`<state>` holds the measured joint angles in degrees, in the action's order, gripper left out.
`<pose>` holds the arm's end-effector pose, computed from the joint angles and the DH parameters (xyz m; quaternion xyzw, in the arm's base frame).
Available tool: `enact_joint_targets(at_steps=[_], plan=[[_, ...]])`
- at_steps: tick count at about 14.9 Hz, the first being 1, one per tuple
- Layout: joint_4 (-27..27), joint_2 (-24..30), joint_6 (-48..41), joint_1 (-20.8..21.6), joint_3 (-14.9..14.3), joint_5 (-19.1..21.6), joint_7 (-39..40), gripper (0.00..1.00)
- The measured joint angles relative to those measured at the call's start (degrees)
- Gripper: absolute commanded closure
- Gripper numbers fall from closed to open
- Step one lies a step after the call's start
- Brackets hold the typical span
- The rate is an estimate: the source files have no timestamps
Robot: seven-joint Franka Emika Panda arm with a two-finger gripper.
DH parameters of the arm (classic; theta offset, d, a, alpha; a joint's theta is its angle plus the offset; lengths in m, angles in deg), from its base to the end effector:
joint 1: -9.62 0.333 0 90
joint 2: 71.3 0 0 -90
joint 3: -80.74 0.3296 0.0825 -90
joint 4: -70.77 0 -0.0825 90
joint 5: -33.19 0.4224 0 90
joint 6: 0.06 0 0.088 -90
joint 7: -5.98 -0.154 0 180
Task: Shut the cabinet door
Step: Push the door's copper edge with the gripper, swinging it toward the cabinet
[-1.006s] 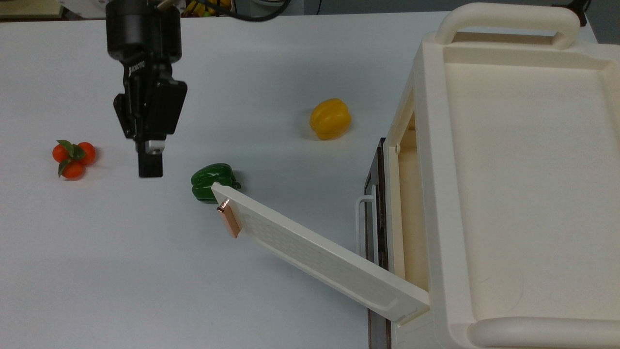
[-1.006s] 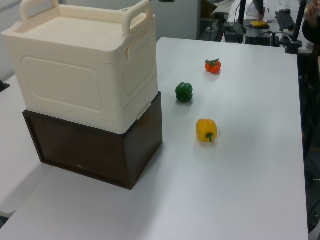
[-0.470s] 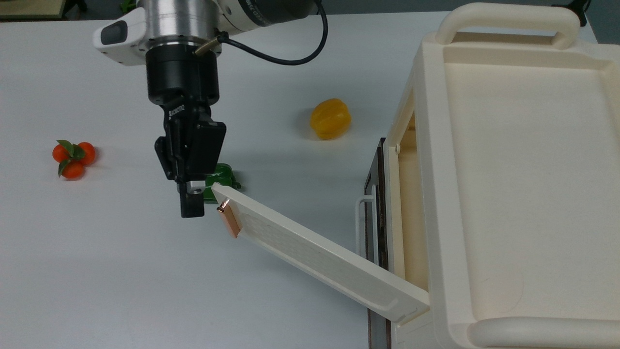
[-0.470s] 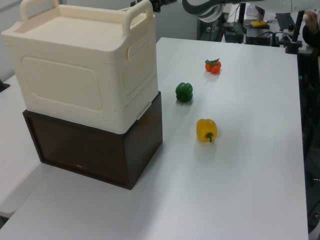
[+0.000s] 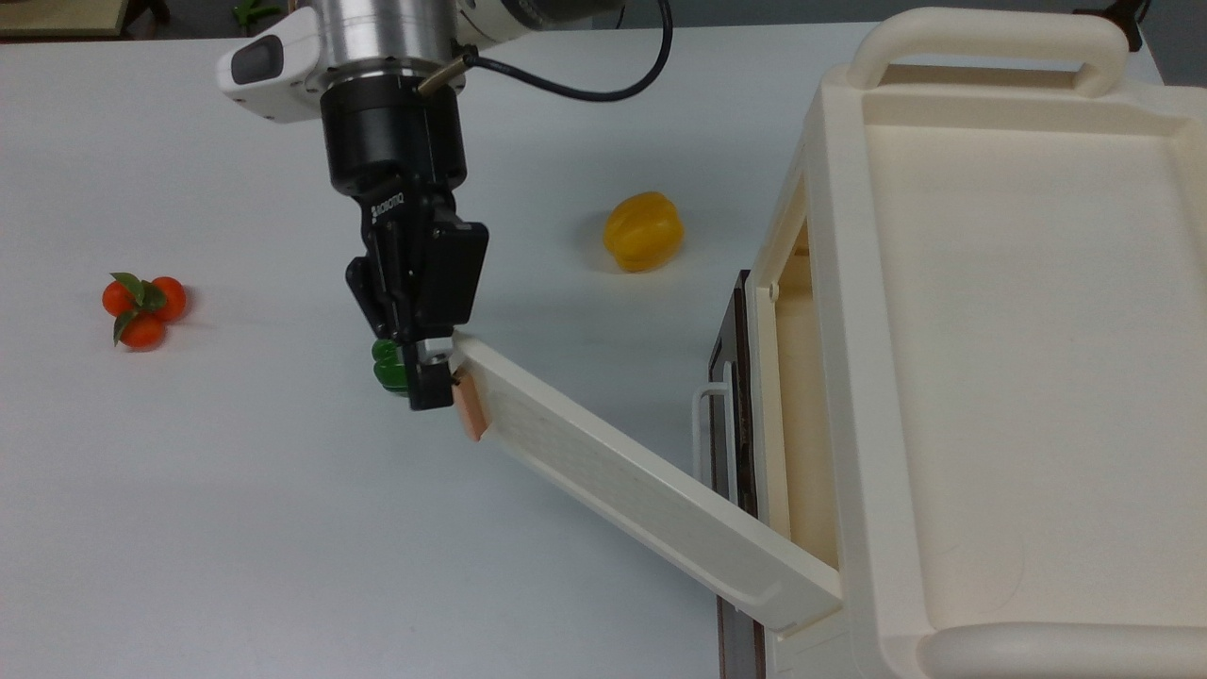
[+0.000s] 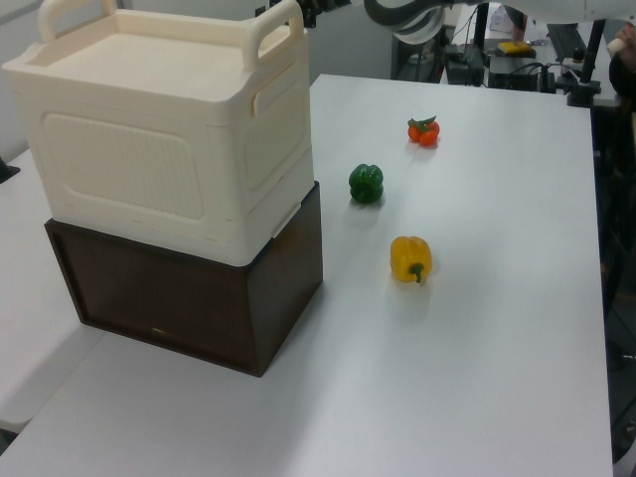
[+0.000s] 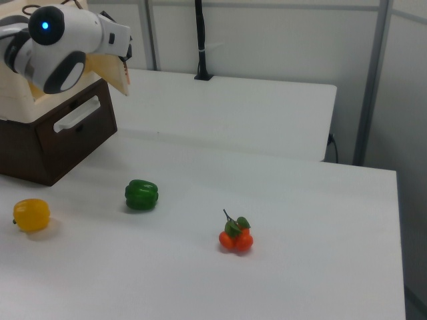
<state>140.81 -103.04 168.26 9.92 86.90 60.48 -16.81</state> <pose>0.8481 0.0430 0.5782 -0.7704 0.3007 -0.4667 0.3135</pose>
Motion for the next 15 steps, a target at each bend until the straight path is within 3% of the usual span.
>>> enact_joint_targets(at_steps=[8,15], plan=[[4.84,8.25,-21.46,-1.51,4.34,0.08,-0.10,1.00],[6.42,8.21,-30.87,-1.53,9.38,0.08,-0.12,1.00]])
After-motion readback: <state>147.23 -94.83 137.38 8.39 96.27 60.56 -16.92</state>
